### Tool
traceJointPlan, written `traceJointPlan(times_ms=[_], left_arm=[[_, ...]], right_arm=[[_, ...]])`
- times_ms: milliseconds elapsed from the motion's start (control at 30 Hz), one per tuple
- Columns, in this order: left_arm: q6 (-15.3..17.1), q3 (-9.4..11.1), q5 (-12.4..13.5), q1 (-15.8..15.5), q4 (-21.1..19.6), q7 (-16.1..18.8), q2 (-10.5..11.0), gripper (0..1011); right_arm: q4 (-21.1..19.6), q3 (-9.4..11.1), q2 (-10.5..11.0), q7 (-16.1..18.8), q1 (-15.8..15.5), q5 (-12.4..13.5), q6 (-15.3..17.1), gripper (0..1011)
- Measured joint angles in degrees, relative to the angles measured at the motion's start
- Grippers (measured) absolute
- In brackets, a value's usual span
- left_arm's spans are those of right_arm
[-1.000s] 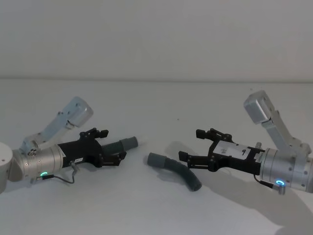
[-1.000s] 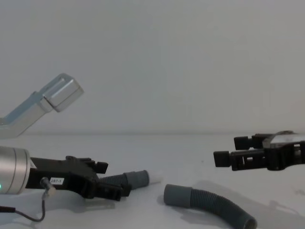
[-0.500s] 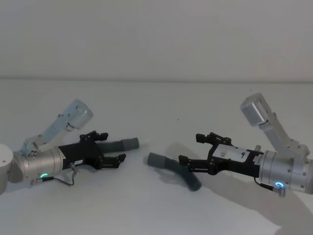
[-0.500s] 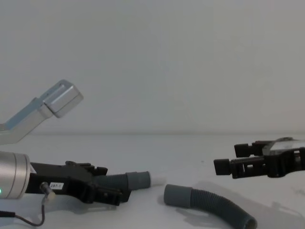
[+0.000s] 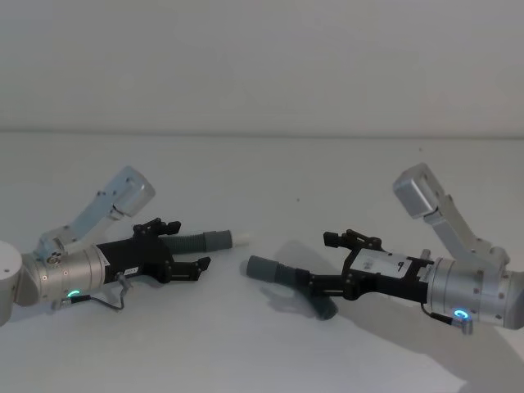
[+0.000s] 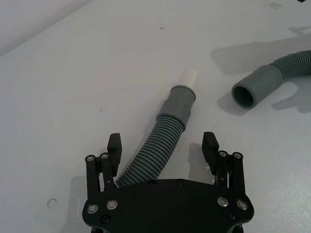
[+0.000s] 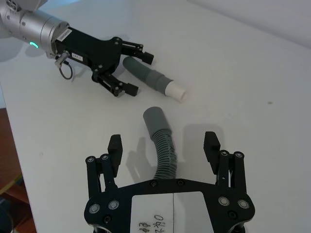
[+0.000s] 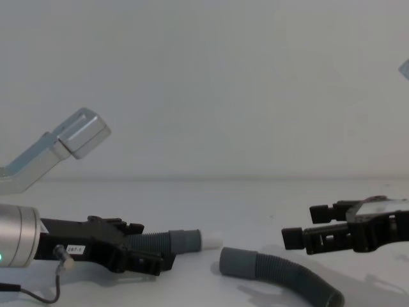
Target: Use both hands to pick up one end of the pipe from the table, align the ends, and insert them.
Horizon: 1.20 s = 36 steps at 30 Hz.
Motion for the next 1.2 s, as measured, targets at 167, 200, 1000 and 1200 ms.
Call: traceJointPlan(times_ms=[167, 200, 1000, 1200], left_arm=[[-0.1, 0.0, 0.1, 0.0, 0.1, 0.0, 0.0, 1001], [-0.2, 0.0, 0.1, 0.0, 0.1, 0.0, 0.0, 1001], [-0.3, 0.0, 0.2, -0.1, 0.3, 0.0, -0.1, 1001], [-0.3, 0.0, 0.2, -0.1, 0.3, 0.0, -0.1, 1002]], right_arm=[[0.2, -0.9, 0.0, -0.3, 0.2, -0.4, 0.4, 1000], [0.2, -1.0, -0.1, -0.4, 0.3, -0.5, 0.4, 1001], [1.3, -4.6, -1.0, -3.4, 2.4, -2.9, 2.5, 1001], [1.8, -5.3, -1.4, -3.7, 3.0, -3.5, 2.7, 1000]])
